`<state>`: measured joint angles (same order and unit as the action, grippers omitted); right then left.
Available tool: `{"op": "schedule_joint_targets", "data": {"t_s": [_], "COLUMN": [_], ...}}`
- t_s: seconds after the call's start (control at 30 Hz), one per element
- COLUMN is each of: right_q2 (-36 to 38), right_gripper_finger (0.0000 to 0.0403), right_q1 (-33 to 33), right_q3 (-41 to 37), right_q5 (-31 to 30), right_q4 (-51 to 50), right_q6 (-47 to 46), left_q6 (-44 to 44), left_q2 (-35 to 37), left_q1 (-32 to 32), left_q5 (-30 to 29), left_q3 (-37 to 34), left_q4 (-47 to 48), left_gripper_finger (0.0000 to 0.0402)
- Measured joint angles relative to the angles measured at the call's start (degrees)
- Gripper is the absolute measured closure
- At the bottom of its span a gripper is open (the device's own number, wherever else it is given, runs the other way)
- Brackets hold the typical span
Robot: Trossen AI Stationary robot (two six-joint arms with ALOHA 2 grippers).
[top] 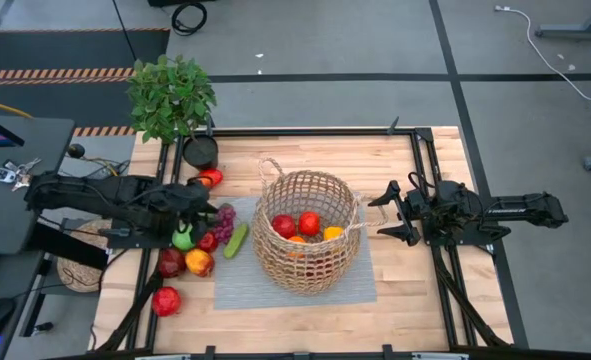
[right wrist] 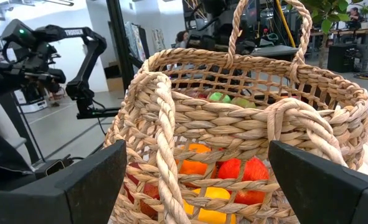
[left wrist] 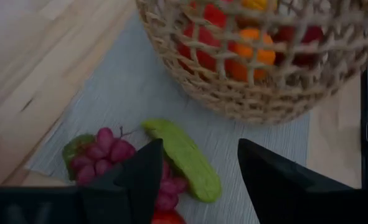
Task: Build produce basket
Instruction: Put the red apple into the brown basket
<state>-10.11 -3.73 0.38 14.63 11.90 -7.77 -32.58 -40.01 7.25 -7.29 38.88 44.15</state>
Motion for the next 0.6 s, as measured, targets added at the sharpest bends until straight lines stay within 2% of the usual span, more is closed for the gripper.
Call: {"op": "schedule_joint_targets", "data": {"t_s": [0.33, 0.6], "right_q2": [0.00, 0.02], "right_gripper_finger": [0.0009, 0.0009], "right_q1": [-0.02, -0.02], "right_q3": [0.00, 0.02], "right_q5": [0.00, 0.00], "right_q4": [0.00, 0.00], "right_q6": [0.00, 0.00], "left_q6": [-1.66, -1.70], "left_q2": [-10.25, -19.08], "left_q1": [8.20, 13.80], "left_q5": [-2.93, -7.39], "left_q3": [4.55, 12.59], "left_q4": [6.31, 12.45], "left_gripper_finger": [0.0198, 0.0198]}}
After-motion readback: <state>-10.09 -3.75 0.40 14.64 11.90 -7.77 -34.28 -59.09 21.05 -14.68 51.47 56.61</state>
